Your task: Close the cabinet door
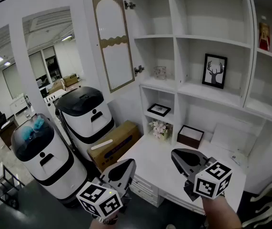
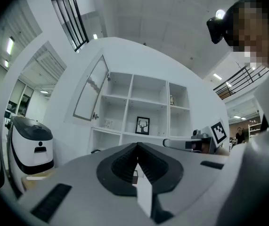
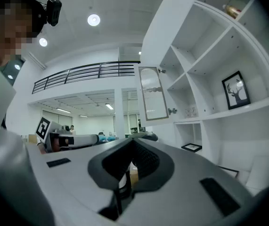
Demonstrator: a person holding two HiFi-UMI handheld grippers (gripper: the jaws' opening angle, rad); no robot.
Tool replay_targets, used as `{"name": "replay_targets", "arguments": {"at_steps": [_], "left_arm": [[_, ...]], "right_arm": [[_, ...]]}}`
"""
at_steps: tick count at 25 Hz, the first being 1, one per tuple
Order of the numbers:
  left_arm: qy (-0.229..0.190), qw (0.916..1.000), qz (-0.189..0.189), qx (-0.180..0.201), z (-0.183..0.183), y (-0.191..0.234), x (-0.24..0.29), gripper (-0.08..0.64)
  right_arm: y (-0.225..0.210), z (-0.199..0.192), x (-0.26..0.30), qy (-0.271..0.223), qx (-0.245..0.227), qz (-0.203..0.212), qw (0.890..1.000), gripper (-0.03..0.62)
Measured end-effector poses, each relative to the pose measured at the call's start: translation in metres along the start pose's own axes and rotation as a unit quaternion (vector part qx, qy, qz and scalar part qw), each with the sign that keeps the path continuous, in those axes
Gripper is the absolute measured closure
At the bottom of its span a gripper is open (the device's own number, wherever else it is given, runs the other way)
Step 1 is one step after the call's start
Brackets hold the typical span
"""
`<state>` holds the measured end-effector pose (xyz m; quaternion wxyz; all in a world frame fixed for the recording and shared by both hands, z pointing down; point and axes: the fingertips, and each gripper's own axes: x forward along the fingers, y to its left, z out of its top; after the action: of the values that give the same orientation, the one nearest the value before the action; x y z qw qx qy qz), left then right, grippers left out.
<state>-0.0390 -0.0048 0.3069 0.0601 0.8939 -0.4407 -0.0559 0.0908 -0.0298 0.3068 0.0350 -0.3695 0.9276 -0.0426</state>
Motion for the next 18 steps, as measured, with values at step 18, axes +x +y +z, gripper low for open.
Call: {"name": "replay_targets", "arguments": {"at_steps": [18], "left_arm": [[-0.003,1.0,0.006,0.003,0.005,-0.002,-0.004,0.555]], "right_arm": [[0.007,0.002,0.004,-0.003,0.0,0.018,1.0,0.588]]}}
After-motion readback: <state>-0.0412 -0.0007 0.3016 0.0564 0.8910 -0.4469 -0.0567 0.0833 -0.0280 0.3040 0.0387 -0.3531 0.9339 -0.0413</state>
